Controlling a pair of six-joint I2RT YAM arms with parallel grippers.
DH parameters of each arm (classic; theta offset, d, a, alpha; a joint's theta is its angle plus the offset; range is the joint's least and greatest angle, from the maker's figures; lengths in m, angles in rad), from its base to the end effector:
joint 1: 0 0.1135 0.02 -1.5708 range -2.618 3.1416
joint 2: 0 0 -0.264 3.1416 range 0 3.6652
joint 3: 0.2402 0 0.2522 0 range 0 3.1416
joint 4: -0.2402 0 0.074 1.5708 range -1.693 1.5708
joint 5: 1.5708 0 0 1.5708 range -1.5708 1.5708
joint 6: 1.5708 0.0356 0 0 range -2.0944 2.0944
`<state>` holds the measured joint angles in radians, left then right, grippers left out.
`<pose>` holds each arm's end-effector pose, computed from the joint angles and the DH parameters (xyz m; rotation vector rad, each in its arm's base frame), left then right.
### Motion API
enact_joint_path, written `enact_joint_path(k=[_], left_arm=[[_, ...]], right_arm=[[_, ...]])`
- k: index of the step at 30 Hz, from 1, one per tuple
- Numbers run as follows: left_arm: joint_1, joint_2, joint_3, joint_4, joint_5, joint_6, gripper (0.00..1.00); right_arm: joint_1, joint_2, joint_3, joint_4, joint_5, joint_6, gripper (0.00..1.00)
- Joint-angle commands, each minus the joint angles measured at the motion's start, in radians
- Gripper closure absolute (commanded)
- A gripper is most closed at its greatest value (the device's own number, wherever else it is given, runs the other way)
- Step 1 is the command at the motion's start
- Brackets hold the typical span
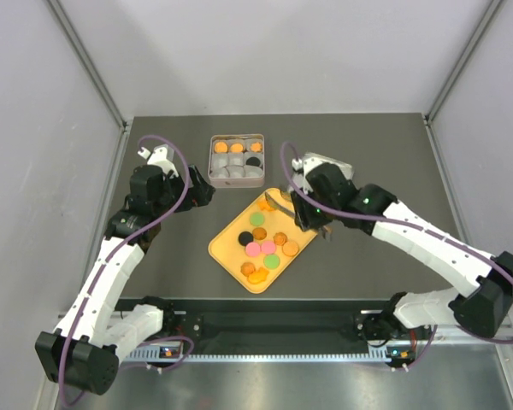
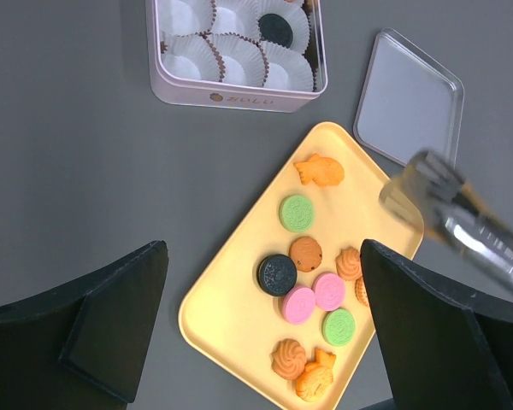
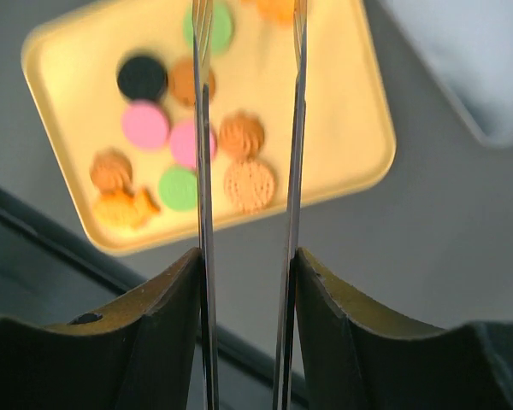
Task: Pack the cookies
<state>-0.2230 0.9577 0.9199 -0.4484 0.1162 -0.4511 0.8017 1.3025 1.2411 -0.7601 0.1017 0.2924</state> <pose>0.2057 -0.0509 0.3290 -0.1655 2.0903 -0.5326 0.1923 0.1934 0.3328 -0.5634 2.3571 0.3903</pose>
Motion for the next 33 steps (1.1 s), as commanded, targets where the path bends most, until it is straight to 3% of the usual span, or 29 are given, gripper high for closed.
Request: enact_joint_path(k=[1, 6, 33], left_arm=[[0.007, -0.014, -0.006, 0.045, 0.011, -0.004, 0.01], [0.007, -0.011, -0.007, 0.047, 0.014, -0.004, 0.01], [0.008, -0.004, -0.007, 0.043, 0.007, -0.003, 0.01]], right_arm=[[0.053, -0.078, -0.086, -0.047, -0.014, 0.033, 0.55], [0.097, -0.105, -0.156, -0.067, -0.013, 0.042, 0.56], [0.160, -0.023, -0.184, -0.077, 0.013, 0.031, 0.55]])
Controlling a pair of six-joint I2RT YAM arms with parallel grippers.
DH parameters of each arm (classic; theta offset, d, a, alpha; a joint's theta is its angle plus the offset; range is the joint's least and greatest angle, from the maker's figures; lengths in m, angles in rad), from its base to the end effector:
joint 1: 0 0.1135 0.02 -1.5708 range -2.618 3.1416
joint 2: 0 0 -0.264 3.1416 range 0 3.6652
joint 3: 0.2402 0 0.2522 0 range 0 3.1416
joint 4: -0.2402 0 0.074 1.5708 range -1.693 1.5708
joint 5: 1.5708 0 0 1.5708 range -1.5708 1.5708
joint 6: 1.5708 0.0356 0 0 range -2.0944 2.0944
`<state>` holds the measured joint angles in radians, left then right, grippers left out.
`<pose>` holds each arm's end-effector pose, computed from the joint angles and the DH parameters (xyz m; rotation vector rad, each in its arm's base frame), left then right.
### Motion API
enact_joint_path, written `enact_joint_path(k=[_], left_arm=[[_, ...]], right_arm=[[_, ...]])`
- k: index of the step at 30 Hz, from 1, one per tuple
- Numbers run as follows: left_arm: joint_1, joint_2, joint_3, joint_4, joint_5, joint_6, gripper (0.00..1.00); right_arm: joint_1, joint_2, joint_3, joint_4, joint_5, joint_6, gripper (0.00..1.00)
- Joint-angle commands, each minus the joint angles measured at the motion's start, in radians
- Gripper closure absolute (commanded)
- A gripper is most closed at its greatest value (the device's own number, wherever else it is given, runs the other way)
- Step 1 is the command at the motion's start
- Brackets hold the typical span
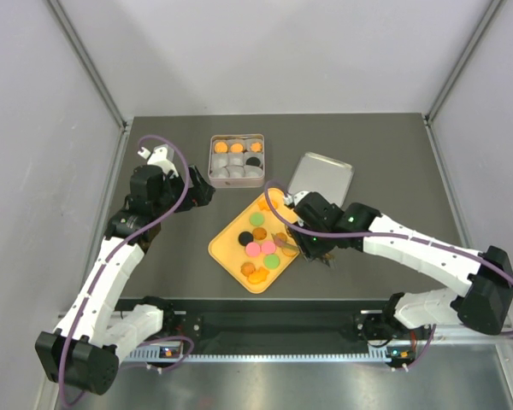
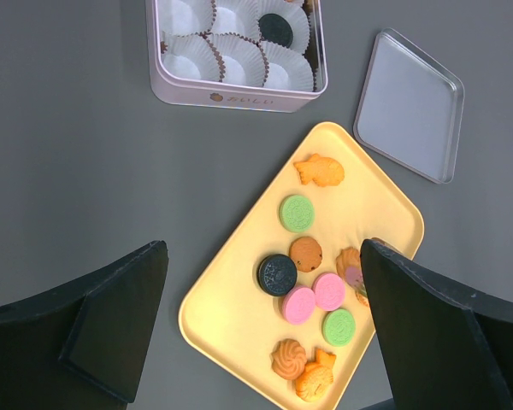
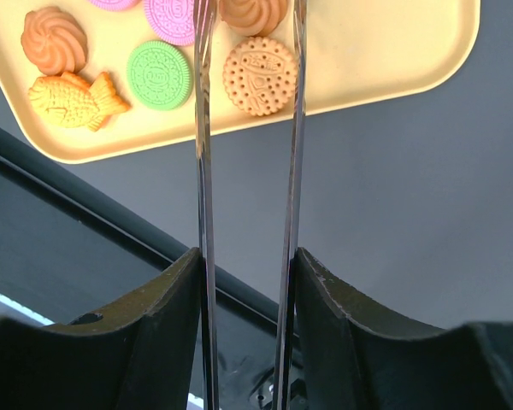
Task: Pack the cookies
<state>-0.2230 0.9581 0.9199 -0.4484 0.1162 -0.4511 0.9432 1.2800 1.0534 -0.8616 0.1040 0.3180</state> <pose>0.2058 -0.0509 0.3289 -0.1656 2.0907 -0.5325 0.1482 0.1980 0.2729 -0.7910 2.5592 0.2761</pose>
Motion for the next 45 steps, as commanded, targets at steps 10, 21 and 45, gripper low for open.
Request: enact_joint_path(k=[10, 21, 45], left_arm=[[0.008, -0.007, -0.007, 0.042, 0.003, -0.001, 0.01], [0.008, -0.009, -0.007, 0.042, 0.002, -0.001, 0.01], [0.008, -0.009, -0.007, 0.040, 0.003, -0.001, 0.01]], right_arm=[[0.023, 0.030, 0.003, 0.022, 0.016, 0.003, 0.55], [0.022, 0.047, 0.013, 0.012, 0.002, -0.003, 0.60], [-0.049, 0.048, 0.149, -0.013, 0.036, -0.030, 0.66]])
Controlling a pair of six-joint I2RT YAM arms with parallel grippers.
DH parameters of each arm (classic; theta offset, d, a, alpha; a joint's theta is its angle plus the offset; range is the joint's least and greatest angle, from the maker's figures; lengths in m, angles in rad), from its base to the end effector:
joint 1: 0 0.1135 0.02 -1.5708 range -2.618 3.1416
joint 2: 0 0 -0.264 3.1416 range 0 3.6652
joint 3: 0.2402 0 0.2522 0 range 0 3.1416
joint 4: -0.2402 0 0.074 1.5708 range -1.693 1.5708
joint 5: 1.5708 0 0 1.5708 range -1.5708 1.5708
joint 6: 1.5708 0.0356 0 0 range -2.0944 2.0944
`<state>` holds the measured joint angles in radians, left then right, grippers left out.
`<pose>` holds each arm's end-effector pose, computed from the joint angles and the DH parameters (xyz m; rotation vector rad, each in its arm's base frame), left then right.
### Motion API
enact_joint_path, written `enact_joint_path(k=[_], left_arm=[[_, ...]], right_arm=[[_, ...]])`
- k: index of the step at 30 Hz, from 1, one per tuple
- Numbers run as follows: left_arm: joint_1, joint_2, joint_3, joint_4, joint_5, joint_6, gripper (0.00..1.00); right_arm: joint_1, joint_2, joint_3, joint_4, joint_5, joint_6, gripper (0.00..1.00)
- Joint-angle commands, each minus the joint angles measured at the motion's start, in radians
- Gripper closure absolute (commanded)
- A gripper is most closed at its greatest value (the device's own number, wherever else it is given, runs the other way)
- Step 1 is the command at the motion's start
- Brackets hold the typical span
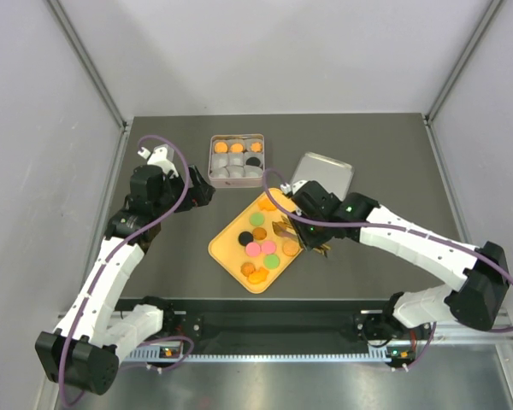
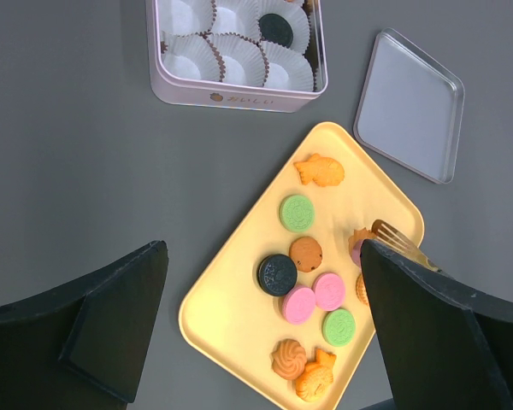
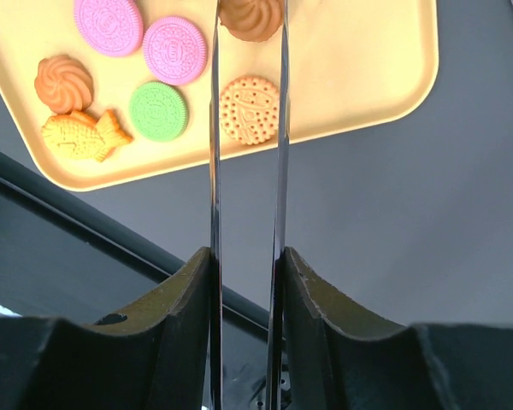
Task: Pack the cookies
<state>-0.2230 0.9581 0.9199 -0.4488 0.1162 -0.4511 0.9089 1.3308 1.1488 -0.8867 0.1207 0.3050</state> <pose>0.2057 -0.0509 0.3289 -0.1656 2.0911 -0.5325 0.1642 0.2038 0.2888 -0.7489 2.5427 0.2561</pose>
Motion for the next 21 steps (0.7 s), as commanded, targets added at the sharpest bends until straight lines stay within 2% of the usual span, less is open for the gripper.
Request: enact_joint_path(k=[1, 11, 21], left_arm=[[0.008, -0.009, -0.007, 0.041, 0.002, -0.003, 0.01], [0.008, -0.004, -0.006, 0.042, 0.007, -0.003, 0.01], [0.008, -0.001, -0.007, 0.045, 0.008, -0.004, 0.01]], right_arm=[[-0.016, -0.001, 0.064, 0.012, 0.017, -0.017, 0.66], [-0.076, 0.094, 0.258, 0.058, 0.008, -0.061, 0.65], [-0.186, 0.402, 0.575, 0.219, -0.016, -0.084, 0.65]])
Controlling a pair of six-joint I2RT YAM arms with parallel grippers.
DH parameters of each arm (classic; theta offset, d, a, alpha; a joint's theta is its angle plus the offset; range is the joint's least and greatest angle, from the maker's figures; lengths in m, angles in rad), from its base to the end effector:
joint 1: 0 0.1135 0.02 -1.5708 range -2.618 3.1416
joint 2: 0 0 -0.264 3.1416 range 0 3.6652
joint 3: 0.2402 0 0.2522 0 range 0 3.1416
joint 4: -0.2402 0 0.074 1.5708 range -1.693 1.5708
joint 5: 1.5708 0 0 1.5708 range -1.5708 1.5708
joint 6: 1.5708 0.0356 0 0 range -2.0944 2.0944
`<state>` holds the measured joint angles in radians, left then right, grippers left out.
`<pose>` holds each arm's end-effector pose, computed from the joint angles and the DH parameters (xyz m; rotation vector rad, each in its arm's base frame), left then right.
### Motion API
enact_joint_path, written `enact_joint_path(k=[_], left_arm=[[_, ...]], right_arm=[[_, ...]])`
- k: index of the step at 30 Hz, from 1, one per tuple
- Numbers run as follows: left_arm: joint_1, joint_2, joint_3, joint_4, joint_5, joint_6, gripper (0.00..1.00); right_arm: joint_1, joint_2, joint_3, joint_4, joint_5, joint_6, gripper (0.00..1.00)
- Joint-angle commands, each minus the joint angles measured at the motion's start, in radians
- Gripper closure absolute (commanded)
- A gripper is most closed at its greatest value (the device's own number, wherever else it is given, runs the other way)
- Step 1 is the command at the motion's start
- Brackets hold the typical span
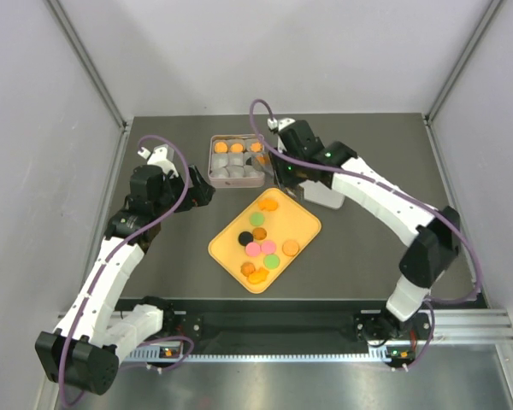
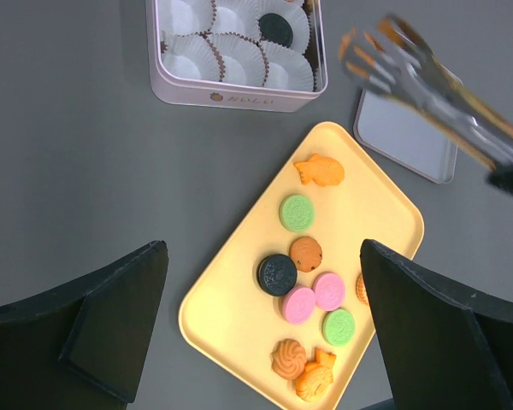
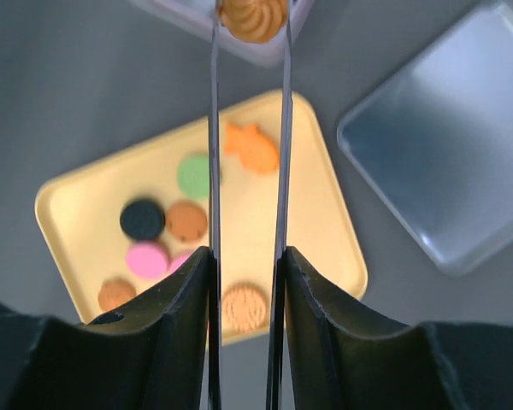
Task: Pack the cookies
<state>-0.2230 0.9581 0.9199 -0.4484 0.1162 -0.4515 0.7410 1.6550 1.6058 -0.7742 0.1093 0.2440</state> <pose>0.2058 -0.0509 0.3289 -0.1660 2.0907 -0.5328 0.2713 0.2430 0.3442 -0.5434 2.3520 0.3311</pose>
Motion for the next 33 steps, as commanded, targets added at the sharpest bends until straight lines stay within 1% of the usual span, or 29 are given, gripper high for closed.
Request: enact_joint_path(k=[1, 6, 12, 21, 33], left_arm=[[0.010, 0.001, -0.007, 0.045, 0.008, -0.004, 0.01], [0.011, 0.002, -0.009, 0.043, 0.008, -0.004, 0.01], [0.013, 0.007, -0.009, 0.045, 0.005, -0.006, 0.01], [0.014, 0.011, -0.009, 0.045, 0.010, -0.004, 0.01], [0.017, 0.010, -0.009, 0.047, 0.014, -0.004, 0.01]], right_arm=[[-0.020, 0.103, 0.141, 0.124, -0.005, -0.025, 0.64], [-0.034, 0.253, 0.259, 0.197, 0.004, -0.028, 0.64], [-0.032, 0.377, 0.335, 0.249, -0.037, -0.012, 0.63], [-0.032, 0.448, 0.342, 0.309, -0.060, 0.012, 0.63], [-0.020, 0.466, 0.332, 0.306, -0.053, 0.015, 0.60]])
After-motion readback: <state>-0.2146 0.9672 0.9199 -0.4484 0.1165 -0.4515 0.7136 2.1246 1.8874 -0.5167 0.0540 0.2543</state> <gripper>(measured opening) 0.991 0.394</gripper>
